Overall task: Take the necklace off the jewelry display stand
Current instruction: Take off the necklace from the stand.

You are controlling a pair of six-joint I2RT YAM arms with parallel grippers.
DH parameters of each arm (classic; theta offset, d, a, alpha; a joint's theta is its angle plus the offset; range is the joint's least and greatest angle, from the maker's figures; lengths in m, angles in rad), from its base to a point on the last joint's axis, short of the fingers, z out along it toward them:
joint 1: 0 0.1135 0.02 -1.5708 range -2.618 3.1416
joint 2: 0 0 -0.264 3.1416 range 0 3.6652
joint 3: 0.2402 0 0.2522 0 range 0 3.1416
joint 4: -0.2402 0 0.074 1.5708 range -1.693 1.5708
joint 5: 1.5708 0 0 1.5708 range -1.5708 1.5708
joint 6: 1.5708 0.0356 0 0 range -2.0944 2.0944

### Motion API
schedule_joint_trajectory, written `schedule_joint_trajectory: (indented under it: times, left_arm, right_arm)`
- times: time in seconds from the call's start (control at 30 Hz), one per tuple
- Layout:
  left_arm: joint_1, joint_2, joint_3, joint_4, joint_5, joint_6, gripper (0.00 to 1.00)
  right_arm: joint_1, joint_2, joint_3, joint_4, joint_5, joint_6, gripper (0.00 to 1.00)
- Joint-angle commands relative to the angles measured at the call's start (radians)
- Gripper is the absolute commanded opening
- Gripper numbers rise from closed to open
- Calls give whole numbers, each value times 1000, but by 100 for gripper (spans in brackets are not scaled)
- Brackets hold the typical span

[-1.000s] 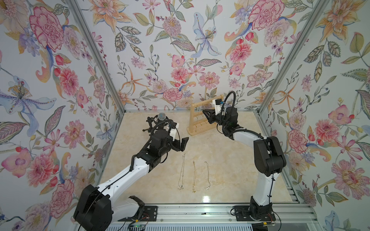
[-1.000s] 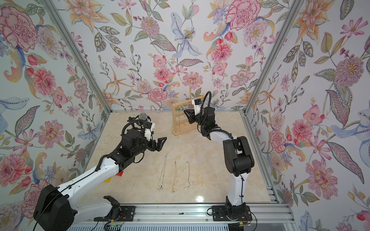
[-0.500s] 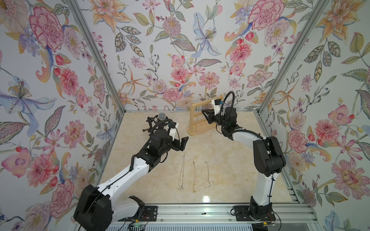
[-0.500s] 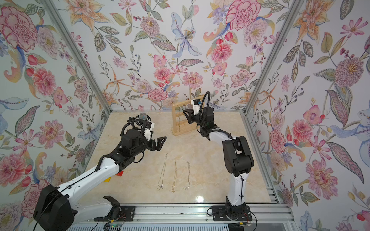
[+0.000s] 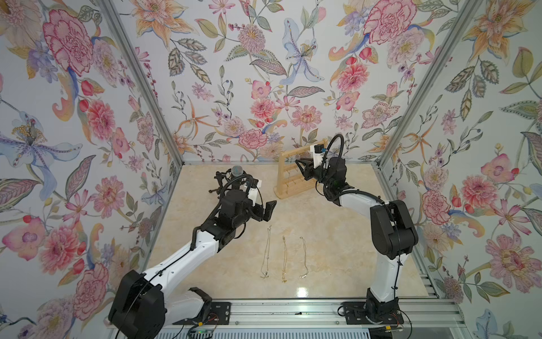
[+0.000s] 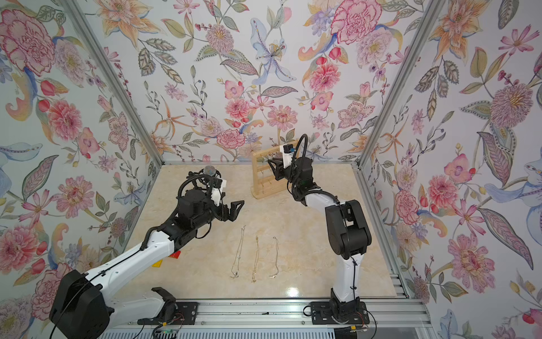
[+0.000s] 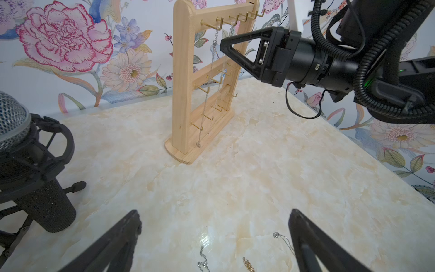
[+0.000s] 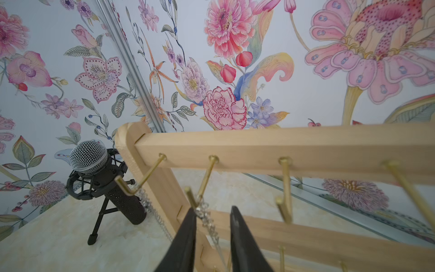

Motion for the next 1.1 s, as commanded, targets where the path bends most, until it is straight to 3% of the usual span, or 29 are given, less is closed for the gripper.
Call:
schedule_joint_trajectory:
  times: [0.0, 0.57, 1.07]
  left_arm:
    - [19, 11, -15, 22, 20, -8, 99]
    - [21, 15, -16, 22, 25, -6, 99]
    - [21, 17, -15, 21, 26, -4, 99]
  right_arm:
    - [11, -11, -12, 38, 13, -28, 22]
    - [12, -32, -27, 46, 16, -35, 6]
    - [15, -68, -49, 65, 7, -29, 1]
